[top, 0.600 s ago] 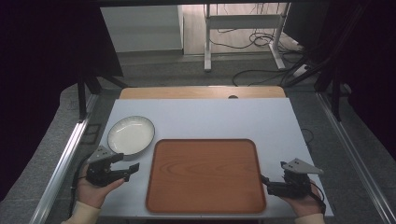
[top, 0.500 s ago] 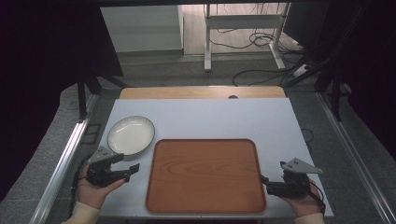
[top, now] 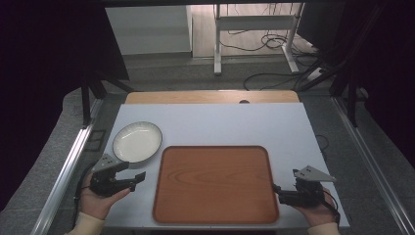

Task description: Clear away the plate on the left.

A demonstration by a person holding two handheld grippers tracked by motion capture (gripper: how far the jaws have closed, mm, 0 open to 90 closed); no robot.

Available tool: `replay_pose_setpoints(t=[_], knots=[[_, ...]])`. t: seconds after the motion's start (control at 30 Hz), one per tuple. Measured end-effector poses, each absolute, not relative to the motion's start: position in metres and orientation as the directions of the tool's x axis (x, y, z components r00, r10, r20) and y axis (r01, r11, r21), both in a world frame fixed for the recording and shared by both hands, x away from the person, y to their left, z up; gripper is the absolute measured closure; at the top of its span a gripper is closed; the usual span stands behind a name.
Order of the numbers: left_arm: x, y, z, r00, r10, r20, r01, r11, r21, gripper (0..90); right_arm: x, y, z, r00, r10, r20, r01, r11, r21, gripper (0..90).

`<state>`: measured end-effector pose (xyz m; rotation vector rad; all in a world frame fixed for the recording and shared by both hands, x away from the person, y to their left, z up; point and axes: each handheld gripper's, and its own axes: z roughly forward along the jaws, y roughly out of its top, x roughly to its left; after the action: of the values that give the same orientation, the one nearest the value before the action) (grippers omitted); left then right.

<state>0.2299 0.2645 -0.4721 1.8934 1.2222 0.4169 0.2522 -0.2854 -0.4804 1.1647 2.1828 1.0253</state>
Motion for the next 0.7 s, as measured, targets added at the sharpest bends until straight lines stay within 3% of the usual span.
replay_pose_setpoints(t=[0.7], knots=[[0.2306, 0.2651, -0.4722, 0.474, 0.871, -0.125, 0.589, -0.208, 0.781, 23.2, 0.2531, -0.2856, -0.4803, -0.534, 0.845, -0.028, 0.507, 0.346, 0.790, 12.7]])
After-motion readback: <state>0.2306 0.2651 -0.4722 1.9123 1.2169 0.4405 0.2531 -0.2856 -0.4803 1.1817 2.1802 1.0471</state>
